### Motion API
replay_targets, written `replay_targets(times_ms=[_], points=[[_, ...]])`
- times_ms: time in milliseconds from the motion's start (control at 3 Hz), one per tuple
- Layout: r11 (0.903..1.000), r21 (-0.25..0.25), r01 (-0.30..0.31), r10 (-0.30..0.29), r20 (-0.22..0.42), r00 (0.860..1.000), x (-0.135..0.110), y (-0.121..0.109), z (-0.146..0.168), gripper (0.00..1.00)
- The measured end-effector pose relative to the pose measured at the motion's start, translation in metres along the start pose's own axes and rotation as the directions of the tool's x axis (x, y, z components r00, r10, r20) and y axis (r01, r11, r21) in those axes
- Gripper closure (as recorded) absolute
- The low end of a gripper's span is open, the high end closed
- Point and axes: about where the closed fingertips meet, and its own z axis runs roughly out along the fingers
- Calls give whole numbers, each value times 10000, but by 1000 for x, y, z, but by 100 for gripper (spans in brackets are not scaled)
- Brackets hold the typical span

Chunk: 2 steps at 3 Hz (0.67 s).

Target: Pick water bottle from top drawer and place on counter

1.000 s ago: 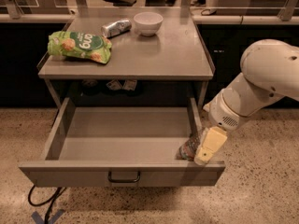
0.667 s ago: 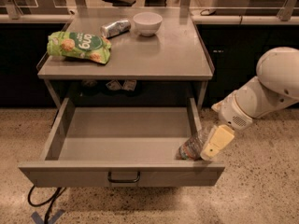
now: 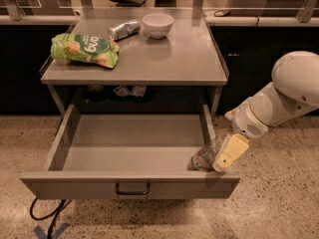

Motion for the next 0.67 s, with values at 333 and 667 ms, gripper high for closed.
replay_targets(times_ms=[333,667], points=[[9983,-515,277,-288,-196,9994,-4,19,20,0],[9991,-420,-18,17,-33,10000,4,14,17,0]])
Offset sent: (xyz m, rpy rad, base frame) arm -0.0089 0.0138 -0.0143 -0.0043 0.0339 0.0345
